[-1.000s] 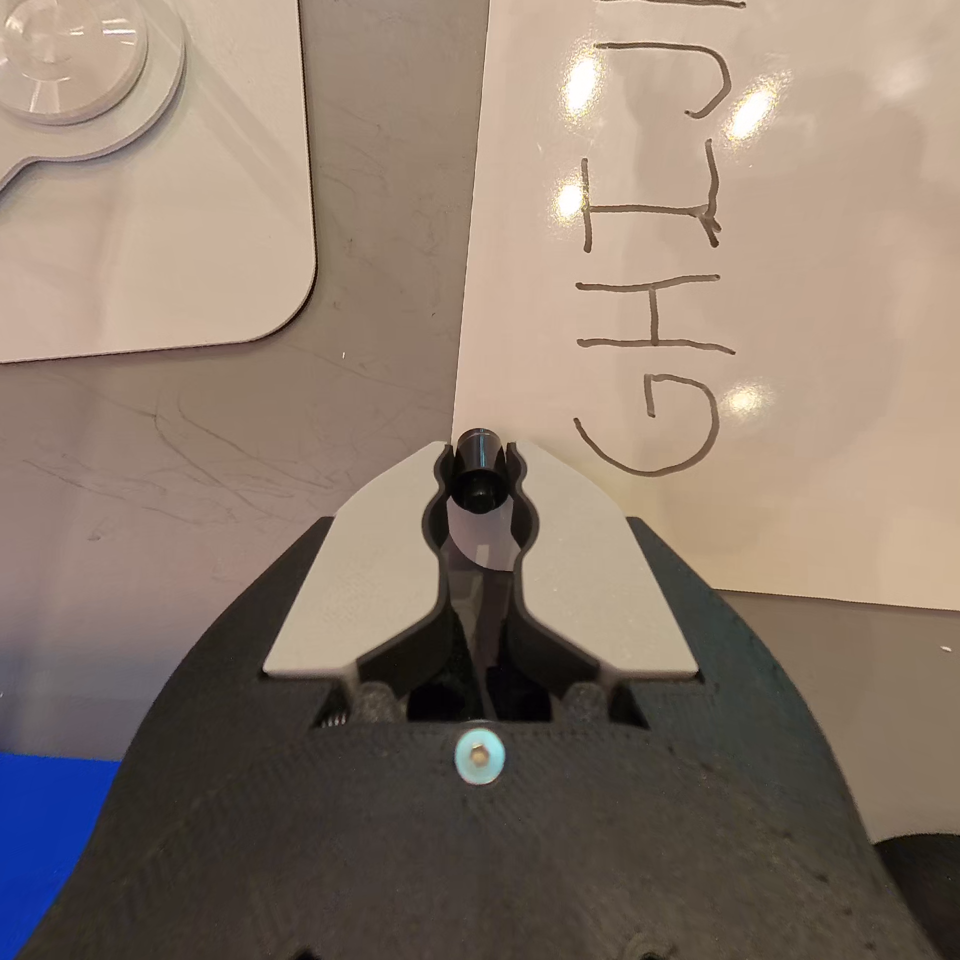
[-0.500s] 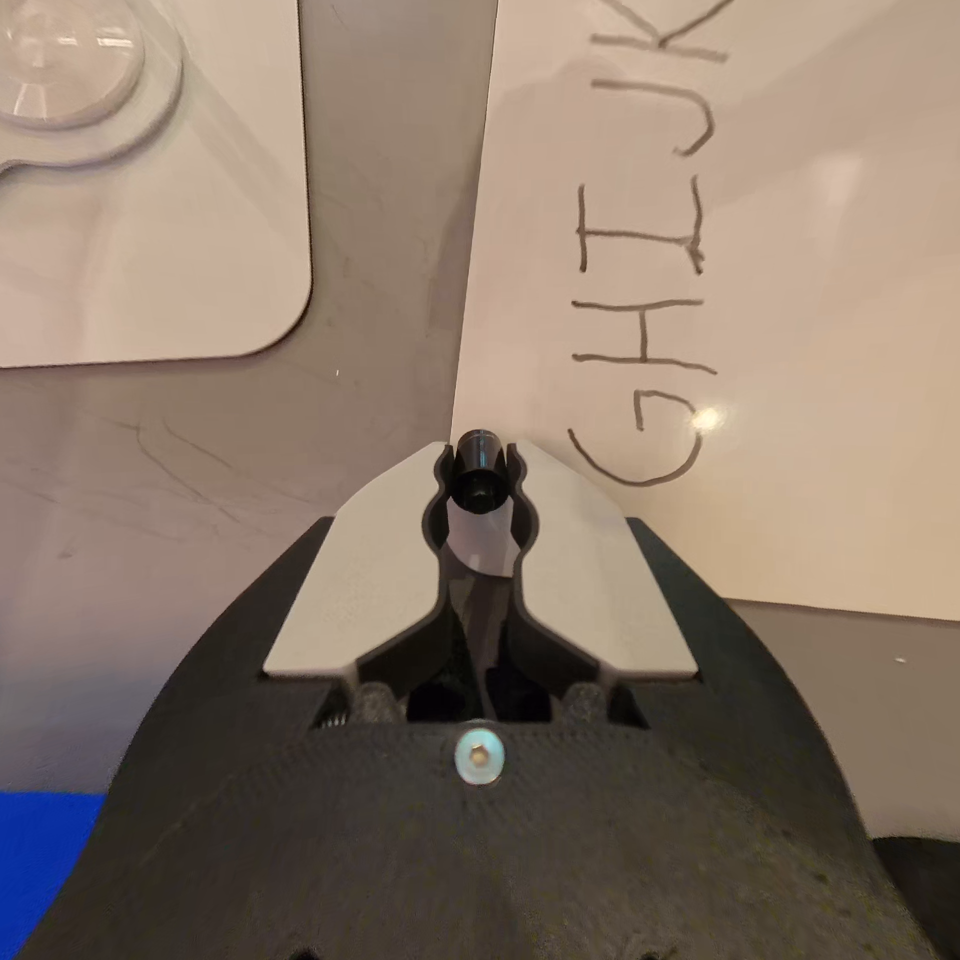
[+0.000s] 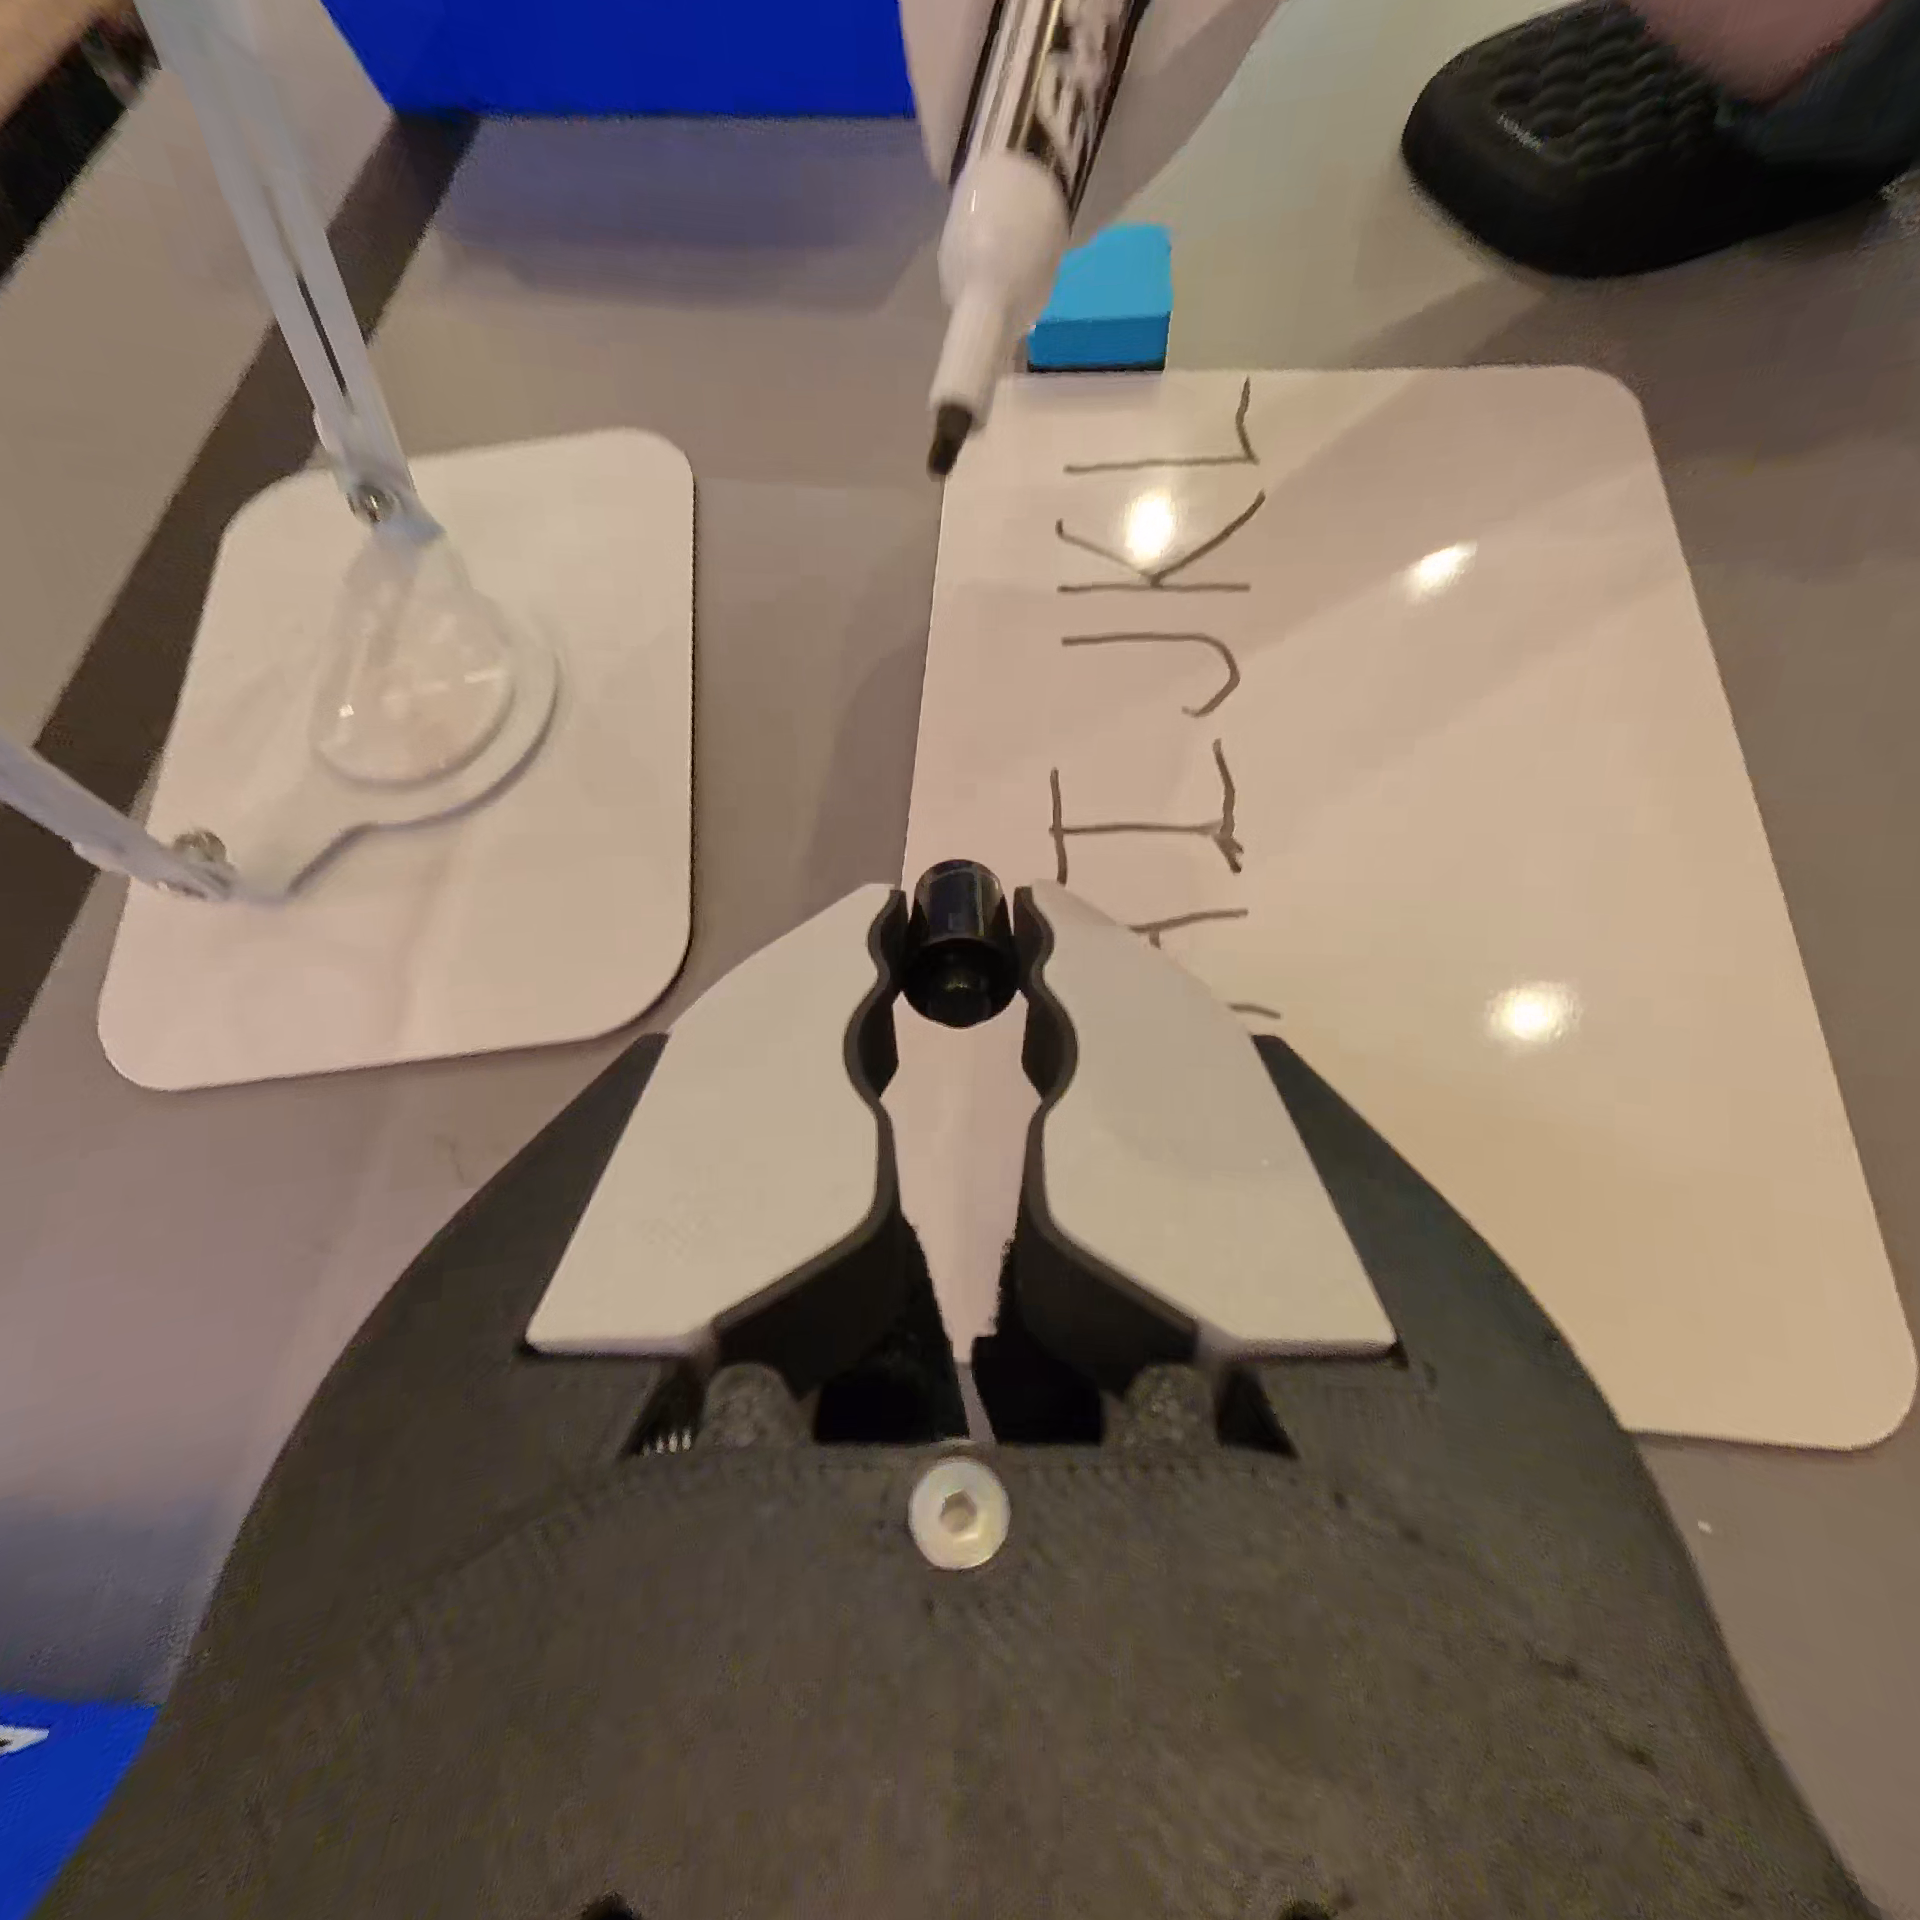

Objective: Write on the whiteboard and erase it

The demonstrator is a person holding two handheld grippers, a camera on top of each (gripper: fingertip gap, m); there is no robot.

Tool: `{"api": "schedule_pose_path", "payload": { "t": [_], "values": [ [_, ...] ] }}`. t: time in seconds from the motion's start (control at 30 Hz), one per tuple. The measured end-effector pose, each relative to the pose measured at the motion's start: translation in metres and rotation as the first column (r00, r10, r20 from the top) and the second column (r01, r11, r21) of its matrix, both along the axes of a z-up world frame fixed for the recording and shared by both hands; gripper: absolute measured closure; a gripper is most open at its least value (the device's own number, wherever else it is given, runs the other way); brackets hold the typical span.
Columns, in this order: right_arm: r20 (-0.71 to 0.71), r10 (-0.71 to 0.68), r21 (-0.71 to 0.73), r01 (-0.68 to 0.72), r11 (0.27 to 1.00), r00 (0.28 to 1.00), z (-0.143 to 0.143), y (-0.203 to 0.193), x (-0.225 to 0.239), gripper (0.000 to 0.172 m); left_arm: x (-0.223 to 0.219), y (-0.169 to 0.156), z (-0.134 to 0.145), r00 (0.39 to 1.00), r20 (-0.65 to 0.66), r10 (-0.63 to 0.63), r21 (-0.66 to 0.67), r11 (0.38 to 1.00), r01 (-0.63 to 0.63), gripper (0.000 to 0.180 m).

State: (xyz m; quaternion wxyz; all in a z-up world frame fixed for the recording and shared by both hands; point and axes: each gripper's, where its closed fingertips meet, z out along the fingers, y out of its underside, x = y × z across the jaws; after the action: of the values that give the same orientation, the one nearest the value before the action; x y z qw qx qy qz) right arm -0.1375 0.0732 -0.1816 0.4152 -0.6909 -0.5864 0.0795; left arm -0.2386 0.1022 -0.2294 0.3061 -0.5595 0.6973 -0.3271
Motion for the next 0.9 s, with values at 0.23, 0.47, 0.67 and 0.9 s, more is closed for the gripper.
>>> {"api": "schedule_pose_path", "payload": {
  "t": [0.23, 0.47, 0.67, 0.9],
  "values": [
    [-0.045, 0.028, 0.032, -0.027, 0.999, 0.999, 0.0, 0.0, -0.015, 0.151, 0.013, -0.011, 0.027, 0.992, 0.126, 0.003, 0.085, 0.996, -0.013, 0.161],
    [-0.196, 0.103, 0.043, -0.097, 0.994, 0.975, 0.015, -0.007, -0.027, 0.152, 0.012, -0.017, 0.07, 0.934, 0.356, -0.009, 0.022, 1.0, 0.001, 0.161],
    [-0.254, 0.14, 0.057, -0.13, 0.99, 0.957, 0.021, -0.01, -0.036, 0.151, 0.011, -0.027, 0.086, 0.896, 0.444, -0.034, -0.038, 0.998, 0.056, 0.161],
    [-0.294, 0.169, 0.058, -0.159, 0.986, 0.941, 0.026, -0.016, -0.042, 0.151, 0.015, -0.037, 0.091, 0.879, 0.473, -0.06, -0.06, 0.993, 0.1, 0.161]
  ]
}}
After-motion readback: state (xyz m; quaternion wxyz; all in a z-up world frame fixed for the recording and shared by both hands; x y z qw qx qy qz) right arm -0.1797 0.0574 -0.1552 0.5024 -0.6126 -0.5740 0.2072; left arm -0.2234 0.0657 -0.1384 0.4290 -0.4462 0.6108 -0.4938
